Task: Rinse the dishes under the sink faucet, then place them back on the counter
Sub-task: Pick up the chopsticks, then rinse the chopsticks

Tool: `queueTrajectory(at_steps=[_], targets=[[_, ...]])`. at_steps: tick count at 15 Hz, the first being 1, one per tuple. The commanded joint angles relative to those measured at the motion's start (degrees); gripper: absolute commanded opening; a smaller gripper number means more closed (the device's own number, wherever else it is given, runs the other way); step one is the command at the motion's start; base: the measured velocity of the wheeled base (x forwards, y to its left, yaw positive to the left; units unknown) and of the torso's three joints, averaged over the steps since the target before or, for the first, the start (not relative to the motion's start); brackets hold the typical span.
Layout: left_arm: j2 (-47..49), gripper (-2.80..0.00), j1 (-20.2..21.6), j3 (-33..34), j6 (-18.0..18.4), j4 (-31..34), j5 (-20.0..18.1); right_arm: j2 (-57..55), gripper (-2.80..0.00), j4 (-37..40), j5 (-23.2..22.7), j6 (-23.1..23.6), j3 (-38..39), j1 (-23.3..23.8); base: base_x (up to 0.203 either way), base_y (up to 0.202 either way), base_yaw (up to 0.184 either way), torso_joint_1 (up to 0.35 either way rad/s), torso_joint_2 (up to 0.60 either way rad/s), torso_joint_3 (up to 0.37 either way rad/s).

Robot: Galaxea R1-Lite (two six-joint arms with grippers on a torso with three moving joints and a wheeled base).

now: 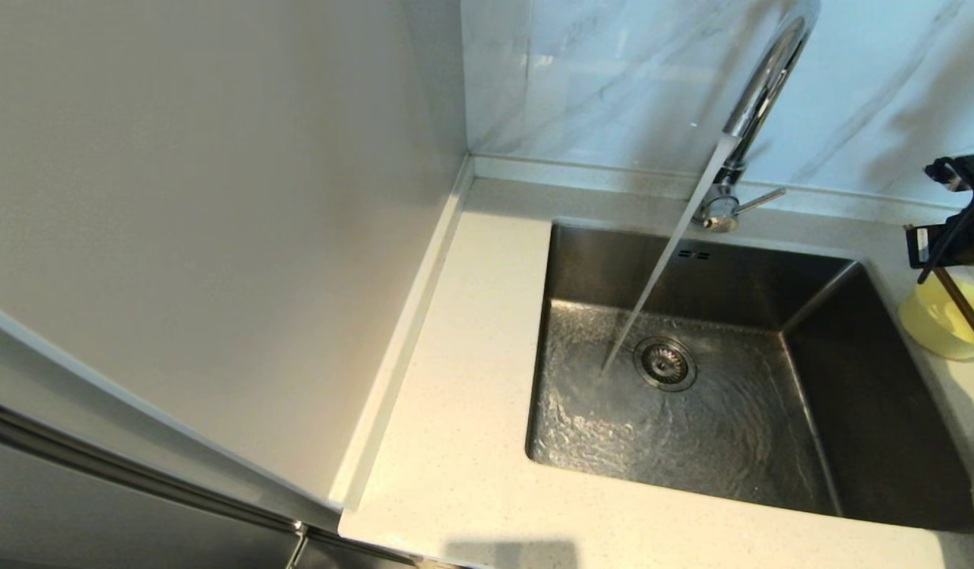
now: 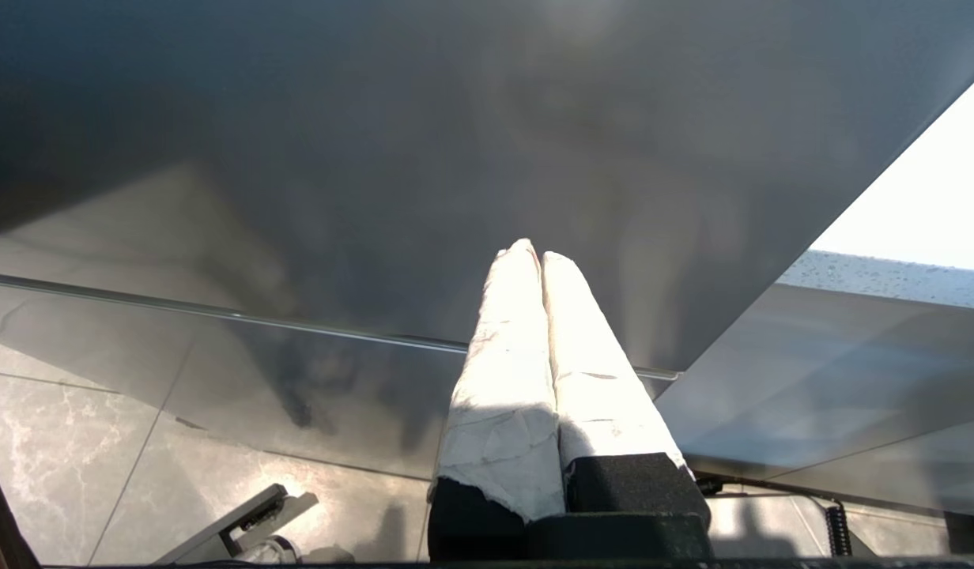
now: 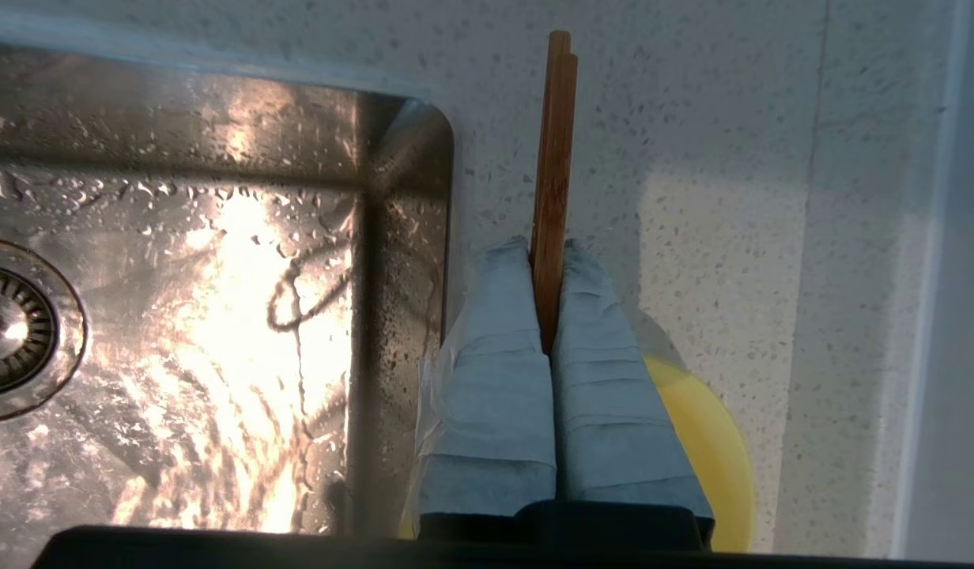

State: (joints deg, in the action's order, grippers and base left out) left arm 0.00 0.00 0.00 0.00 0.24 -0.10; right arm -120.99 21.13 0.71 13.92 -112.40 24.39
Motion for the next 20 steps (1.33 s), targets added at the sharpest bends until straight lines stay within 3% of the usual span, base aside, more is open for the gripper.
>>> queueTrajectory(at_steps=[1, 5, 6, 8, 9, 11, 13, 14, 15, 17, 18, 19, 20], targets=[[0.0, -2.8, 0.0, 0.0, 0.0, 0.02, 0.01, 1.92, -2.8, 0.25, -0.08, -0.12, -0.01, -0.07, 0.0, 0.0, 0.0, 0.0, 0.0, 0.0], [0.0, -2.8, 0.0, 0.0, 0.0, 0.02, 0.01, 13.62, -2.8, 6.18, -4.13, -5.59, 1.19, -1.85, 0.0, 0.0, 0.0, 0.0, 0.0, 0.0], [0.0, -2.8, 0.0, 0.0, 0.0, 0.02, 0.01, 17.41, -2.8, 10.06, -7.52, -8.41, 1.49, -2.2, 0.0, 0.0, 0.0, 0.0, 0.0, 0.0], [0.0, -2.8, 0.0, 0.0, 0.0, 0.02, 0.01, 24.63, -2.8, 19.57, -21.16, -14.98, 2.52, -1.87, 0.0, 0.0, 0.0, 0.0, 0.0, 0.0], [0.0, -2.8, 0.0, 0.0, 0.0, 0.02, 0.01, 28.05, -2.8, 22.18, -26.47, -19.05, 4.58, -1.31, 0.0, 0.0, 0.0, 0.0, 0.0, 0.0], [0.0, -2.8, 0.0, 0.0, 0.0, 0.02, 0.01, 32.99, -2.8, 23.76, -34.61, -33.59, 8.87, -0.74, 0.0, 0.0, 0.0, 0.0, 0.0, 0.0], [0.0, -2.8, 0.0, 0.0, 0.0, 0.02, 0.01, 35.44, -2.8, 18.68, -35.61, -46.76, 13.85, -0.92, 0.0, 0.0, 0.0, 0.0, 0.0, 0.0], [0.0, -2.8, 0.0, 0.0, 0.0, 0.02, 0.01, 35.76, -2.8, 16.12, -31.2, -49.5, 15.45, -1.73, 0.0, 0.0, 0.0, 0.0, 0.0, 0.0], [0.0, -2.8, 0.0, 0.0, 0.0, 0.02, 0.01, 35.81, -2.8, 14.09, -21.68, -51.81, 16.32, -3.7, 0.0, 0.0, 0.0, 0.0, 0.0, 0.0], [0.0, -2.8, 0.0, 0.0, 0.0, 0.02, 0.01, 35.22, -2.8, 6.46, 4.18, -56.06, 19.72, -9.25, 0.0, 0.0, 0.0, 0.0, 0.0, 0.0], [0.0, -2.8, 0.0, 0.0, 0.0, 0.02, 0.01, 34.67, -2.8, -1.53, 16.64, -57.6, 23.83, -13.0, 0.0, 0.0, 0.0, 0.0, 0.0, 0.0], [0.0, -2.8, 0.0, 0.0, 0.0, 0.02, 0.01, 34.09, -2.8, -9.92, 24.57, -58.59, 29.73, -16.53, 0.0, 0.0, 0.0, 0.0, 0.0, 0.0], [0.0, -2.8, 0.0, 0.0, 0.0, 0.02, 0.01, 33.73, -2.8, -16.48, 29.3, -59.25, 35.31, -19.41, 0.0, 0.0, 0.0, 0.0, 0.0, 0.0]])
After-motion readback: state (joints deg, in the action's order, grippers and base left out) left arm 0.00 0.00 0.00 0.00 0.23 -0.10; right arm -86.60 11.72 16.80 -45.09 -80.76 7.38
